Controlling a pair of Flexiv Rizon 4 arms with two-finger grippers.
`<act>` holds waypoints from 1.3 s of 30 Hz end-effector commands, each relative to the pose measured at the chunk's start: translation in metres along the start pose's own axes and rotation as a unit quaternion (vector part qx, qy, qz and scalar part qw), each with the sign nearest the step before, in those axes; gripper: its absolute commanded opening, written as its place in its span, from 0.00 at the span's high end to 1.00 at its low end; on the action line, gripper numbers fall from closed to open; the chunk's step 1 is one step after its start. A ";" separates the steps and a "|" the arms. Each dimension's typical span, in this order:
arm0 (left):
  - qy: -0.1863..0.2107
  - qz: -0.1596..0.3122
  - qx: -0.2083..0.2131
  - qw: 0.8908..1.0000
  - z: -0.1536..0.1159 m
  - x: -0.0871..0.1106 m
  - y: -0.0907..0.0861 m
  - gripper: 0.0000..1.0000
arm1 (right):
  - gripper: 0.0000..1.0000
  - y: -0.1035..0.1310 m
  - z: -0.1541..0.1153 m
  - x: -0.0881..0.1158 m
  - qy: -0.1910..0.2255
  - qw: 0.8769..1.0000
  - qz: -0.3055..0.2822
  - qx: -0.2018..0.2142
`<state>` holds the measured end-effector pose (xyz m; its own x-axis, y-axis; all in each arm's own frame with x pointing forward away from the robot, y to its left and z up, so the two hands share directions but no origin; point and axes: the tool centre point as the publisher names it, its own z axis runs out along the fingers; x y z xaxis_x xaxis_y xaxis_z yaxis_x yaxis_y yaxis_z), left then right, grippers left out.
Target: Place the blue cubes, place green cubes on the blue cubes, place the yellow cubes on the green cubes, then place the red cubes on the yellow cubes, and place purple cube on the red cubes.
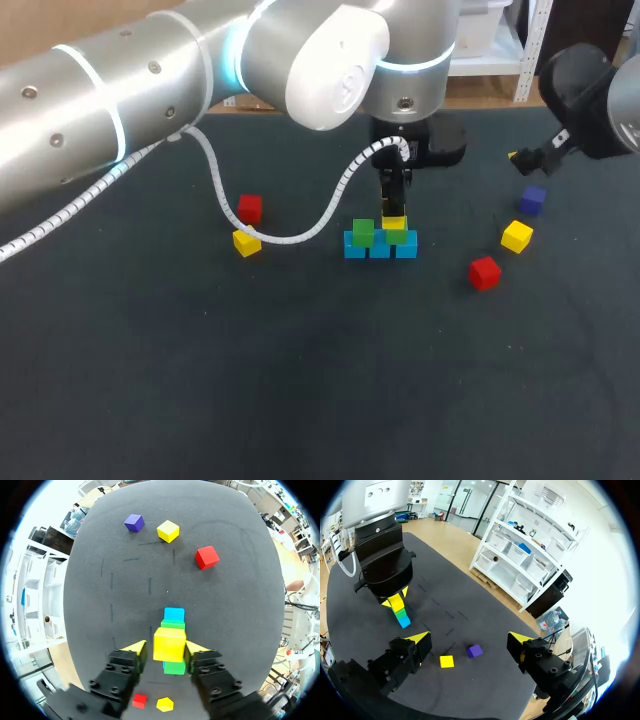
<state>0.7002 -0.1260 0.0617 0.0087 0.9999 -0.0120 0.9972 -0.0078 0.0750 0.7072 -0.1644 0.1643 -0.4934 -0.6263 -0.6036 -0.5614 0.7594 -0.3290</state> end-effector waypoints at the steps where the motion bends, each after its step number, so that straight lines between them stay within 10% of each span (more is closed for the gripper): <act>1: -0.002 0.002 -0.001 1.000 -0.001 0.001 -0.003 0.80 | 0.00 0.001 0.000 0.002 -0.005 1.000 0.001 0.004; 7: -0.003 0.005 0.002 1.000 -0.002 0.002 -0.005 1.00 | 0.00 0.001 0.000 0.002 -0.005 1.000 0.001 0.004; 39: 0.019 -0.027 -0.011 0.999 -0.006 0.014 -0.011 1.00 | 0.00 0.001 0.000 0.002 -0.005 1.000 0.001 0.004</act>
<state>0.6882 -0.1108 0.0675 -0.0466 0.9987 0.0202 0.9943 0.0444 0.0971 0.7072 -0.1644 0.1643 -0.4934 -0.6263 -0.6036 -0.5614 0.7593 -0.3290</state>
